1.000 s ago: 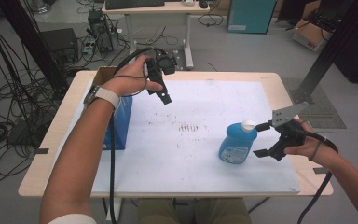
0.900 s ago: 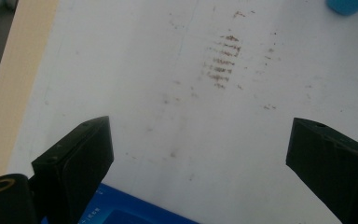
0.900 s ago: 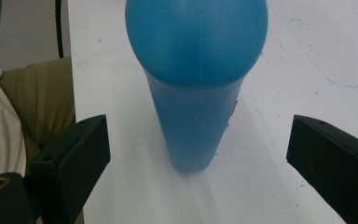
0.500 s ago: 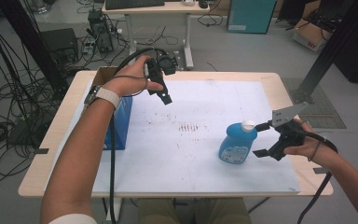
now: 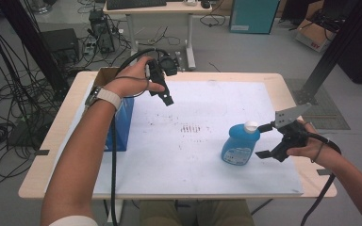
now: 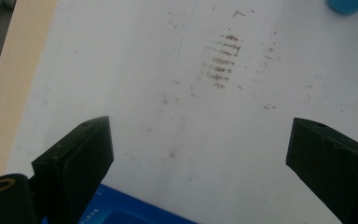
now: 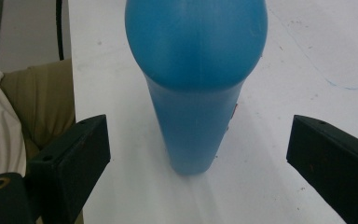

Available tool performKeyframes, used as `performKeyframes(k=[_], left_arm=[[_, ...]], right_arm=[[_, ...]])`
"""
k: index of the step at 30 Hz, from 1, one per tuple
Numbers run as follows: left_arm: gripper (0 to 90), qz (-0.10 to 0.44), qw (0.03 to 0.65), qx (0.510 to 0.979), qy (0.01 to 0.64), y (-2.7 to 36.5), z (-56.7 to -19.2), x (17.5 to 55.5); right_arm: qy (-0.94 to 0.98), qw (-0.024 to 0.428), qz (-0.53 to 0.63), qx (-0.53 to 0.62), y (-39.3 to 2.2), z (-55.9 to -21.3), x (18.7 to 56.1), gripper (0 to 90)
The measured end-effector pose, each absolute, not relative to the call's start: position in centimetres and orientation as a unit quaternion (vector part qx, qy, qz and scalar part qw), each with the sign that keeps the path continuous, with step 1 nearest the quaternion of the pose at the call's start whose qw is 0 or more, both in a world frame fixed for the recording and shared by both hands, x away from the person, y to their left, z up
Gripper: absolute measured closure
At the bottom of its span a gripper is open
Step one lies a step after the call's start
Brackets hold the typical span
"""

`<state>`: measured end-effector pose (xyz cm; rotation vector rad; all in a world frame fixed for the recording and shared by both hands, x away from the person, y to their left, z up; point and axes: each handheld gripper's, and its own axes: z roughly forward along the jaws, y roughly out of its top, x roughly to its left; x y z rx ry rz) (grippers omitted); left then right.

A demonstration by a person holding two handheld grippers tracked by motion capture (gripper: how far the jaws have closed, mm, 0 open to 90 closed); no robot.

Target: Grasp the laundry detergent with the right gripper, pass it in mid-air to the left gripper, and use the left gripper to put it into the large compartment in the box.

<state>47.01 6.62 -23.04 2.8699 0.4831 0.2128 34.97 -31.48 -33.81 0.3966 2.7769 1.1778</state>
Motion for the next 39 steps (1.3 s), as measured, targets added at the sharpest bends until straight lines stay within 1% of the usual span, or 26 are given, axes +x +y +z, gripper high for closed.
performKeyframes(k=[24, 26, 30, 39], left_arm=[[7.8, 0.077, 0.112, 0.977, 0.164, 6.72, -23.02, 46.98], [7.8, 0.071, 0.109, 0.978, 0.166, 6.73, -22.96, 47.00], [7.8, 0.077, 0.110, 0.977, 0.163, 6.71, -23.03, 47.01], [7.8, 0.072, 0.108, 0.977, 0.167, 6.69, -23.03, 46.98]], right_arm=[[0.913, 0.049, 0.385, 0.130, -31.49, -33.75, 34.83, 6.1], [0.911, 0.053, 0.386, 0.131, -31.49, -33.77, 34.87, 6.1], [0.912, 0.052, 0.385, 0.130, -31.49, -33.79, 34.88, 6.1], [0.913, 0.048, 0.384, 0.128, -31.54, -33.81, 34.92, 6.1]])
